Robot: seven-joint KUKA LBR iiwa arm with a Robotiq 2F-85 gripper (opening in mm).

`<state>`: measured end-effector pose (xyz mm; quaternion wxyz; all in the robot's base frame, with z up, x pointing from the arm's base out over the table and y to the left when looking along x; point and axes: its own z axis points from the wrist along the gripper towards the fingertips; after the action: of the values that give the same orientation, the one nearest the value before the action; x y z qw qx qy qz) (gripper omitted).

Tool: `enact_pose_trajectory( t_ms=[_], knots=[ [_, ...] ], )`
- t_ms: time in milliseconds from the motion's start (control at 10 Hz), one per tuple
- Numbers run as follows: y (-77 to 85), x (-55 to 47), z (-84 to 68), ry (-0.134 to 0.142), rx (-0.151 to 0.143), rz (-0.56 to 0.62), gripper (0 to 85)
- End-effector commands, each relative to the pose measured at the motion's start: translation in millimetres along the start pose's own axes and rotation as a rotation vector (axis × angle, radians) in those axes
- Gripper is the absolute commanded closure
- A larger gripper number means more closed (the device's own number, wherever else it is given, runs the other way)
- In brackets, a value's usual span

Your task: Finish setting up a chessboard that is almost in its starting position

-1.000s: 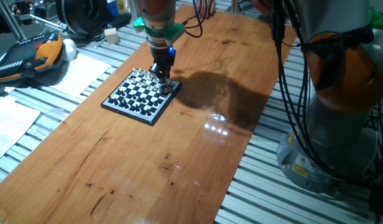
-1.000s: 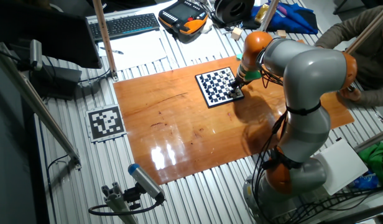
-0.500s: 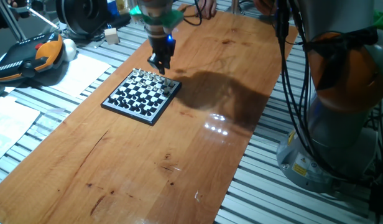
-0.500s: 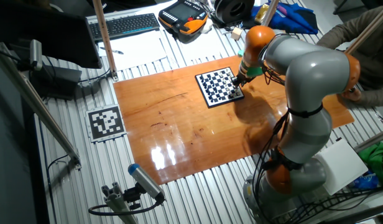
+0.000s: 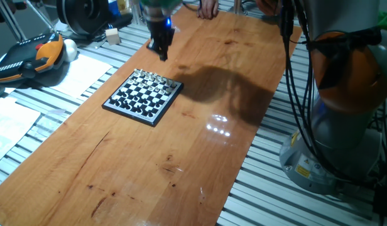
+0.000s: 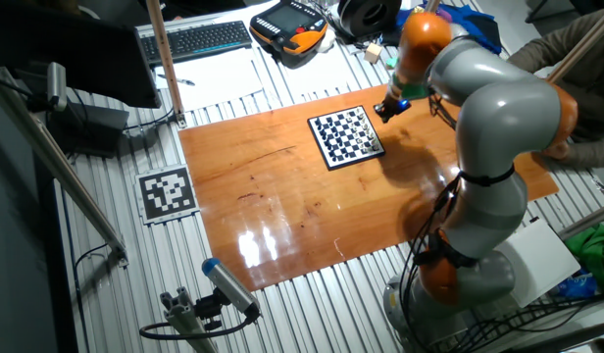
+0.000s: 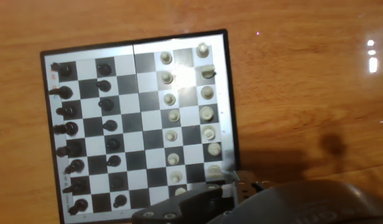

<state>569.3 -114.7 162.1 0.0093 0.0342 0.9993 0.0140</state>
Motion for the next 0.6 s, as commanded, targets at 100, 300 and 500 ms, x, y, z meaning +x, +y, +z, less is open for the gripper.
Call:
enact_pose_trajectory(
  t_ms=[100, 300, 500],
  knots=[
    [-5.5, 3.2, -20.6, -0.009, 0.007, -0.005, 85.0],
    [-5.0, 13.9, -25.2, -0.029, 0.009, -0.020, 85.0],
    [-1.7, 17.7, -25.1, -0.035, -0.025, -0.027, 85.0]
  ],
)
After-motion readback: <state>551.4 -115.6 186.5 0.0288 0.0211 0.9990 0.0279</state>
